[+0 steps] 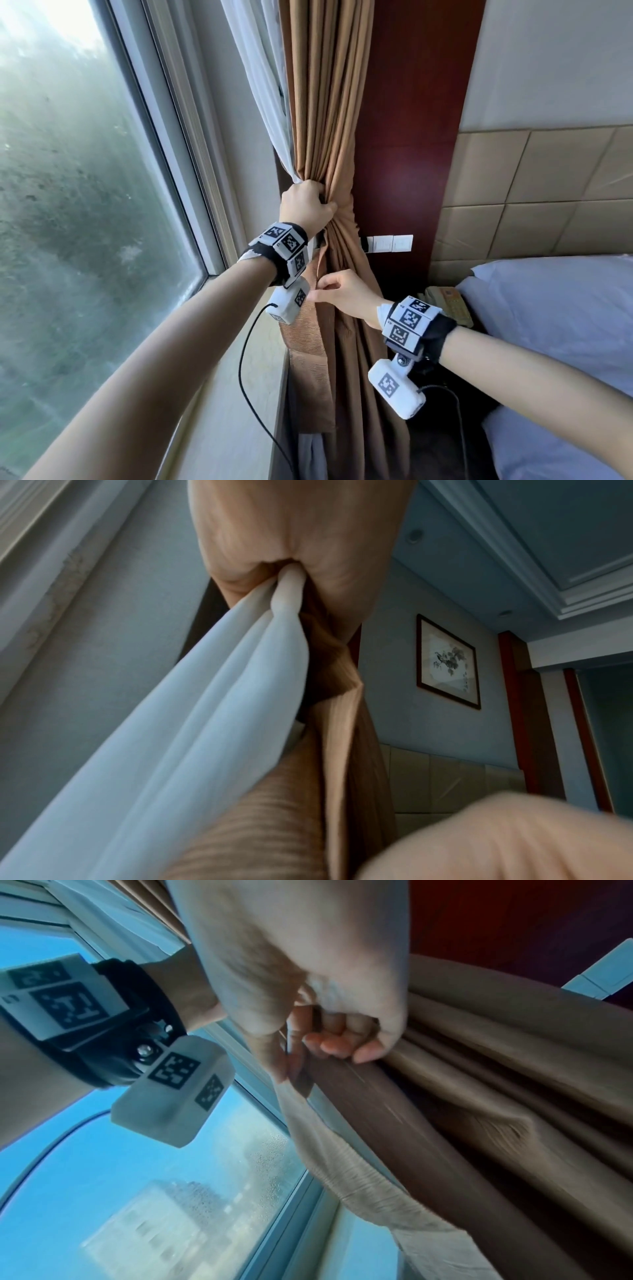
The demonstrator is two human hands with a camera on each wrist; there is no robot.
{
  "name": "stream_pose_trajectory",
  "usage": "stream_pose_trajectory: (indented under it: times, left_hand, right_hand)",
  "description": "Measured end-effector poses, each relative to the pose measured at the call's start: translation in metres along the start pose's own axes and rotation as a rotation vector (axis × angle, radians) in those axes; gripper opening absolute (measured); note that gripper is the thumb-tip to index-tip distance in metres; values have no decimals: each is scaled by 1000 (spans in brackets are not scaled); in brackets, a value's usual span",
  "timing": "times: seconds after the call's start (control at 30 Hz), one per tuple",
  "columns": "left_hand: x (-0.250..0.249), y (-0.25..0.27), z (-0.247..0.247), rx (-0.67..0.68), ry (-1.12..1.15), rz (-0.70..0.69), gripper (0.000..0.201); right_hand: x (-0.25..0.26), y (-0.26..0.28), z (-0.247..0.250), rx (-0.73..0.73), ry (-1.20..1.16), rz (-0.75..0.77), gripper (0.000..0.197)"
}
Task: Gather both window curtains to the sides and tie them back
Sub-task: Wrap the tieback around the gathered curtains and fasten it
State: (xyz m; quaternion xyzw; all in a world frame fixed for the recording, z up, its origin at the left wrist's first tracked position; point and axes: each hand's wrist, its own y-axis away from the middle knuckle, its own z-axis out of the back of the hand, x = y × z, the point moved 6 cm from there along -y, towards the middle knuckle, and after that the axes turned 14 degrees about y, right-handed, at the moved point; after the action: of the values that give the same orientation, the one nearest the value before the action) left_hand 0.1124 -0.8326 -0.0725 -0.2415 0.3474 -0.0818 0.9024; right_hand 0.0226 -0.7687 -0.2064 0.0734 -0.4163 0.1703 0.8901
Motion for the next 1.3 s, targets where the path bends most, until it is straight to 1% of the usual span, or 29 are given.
stream_pose_trajectory:
  times: [0.07,0.1,0.2,0.27,0.33,0.4,0.53,0.57,0.63,0.67,0.77,0.83,0.87,0.93,0.97,1.0,1.07,1.13,1.17,1.23,1.3]
  left_hand:
    - [1,0,0,7,3,3,20]
    - [3,-1,1,13,5,5,20]
    - [10,-3,7,20,-2,12,23]
    - [14,-3,11,21,-10,10,25]
    - [15,-2,13,25,-14,-4,24]
    - [14,-2,12,37,-12,-26,26]
    - [12,-3,9,49,-11,-57,29]
    - [12,-4,9,52,-7,-64,29]
    - [12,-4,11,51,3,-72,28]
    - [12,-4,12,50,5,-76,29]
    - [14,-2,15,55,-1,-91,32]
    - [15,-1,15,64,0,-107,30]
    - [15,0,15,64,1,-115,30]
    - [16,0,15,61,8,-124,33]
    - [17,-1,15,64,11,-128,34]
    - [17,0,14,67,14,-131,34]
    - [17,-1,14,69,20,-138,28]
    - [18,-2,13,77,28,-151,23]
    - [18,-2,12,77,30,-163,23]
    - [18,-2,12,78,37,-187,24]
    - [19,-2,11,83,43,-198,25]
  right_hand:
    - [2,2,4,1,-6,-3,18]
    - [3,4,10,-25,-8,2,18]
    - [9,13,48,-172,49,56,24]
    - [15,17,75,-195,107,118,26]
    - [21,16,95,-160,234,177,27]
    - [26,16,114,-172,403,222,24]
    - [38,20,143,-176,739,340,11]
    - [37,18,150,-171,850,333,11]
    - [30,14,166,-156,1113,242,17]
    - [24,11,179,-160,1204,187,18]
    - [3,-3,210,-156,1264,90,22]
    - [-8,-19,223,-177,1293,80,19]
    - [-12,-28,229,-219,1310,84,17]
    - [-16,-45,238,-373,1293,65,11]
    - [-19,-53,241,-445,1232,28,10]
    - [-23,-60,242,-498,1136,-18,10]
    - [-34,-78,238,-554,921,-93,15]
    - [-38,-96,227,-561,761,-143,22]
    - [-40,-104,222,-552,685,-173,22]
    - [-41,-120,212,-491,534,-254,18]
    - [-39,-135,201,-391,426,-294,16]
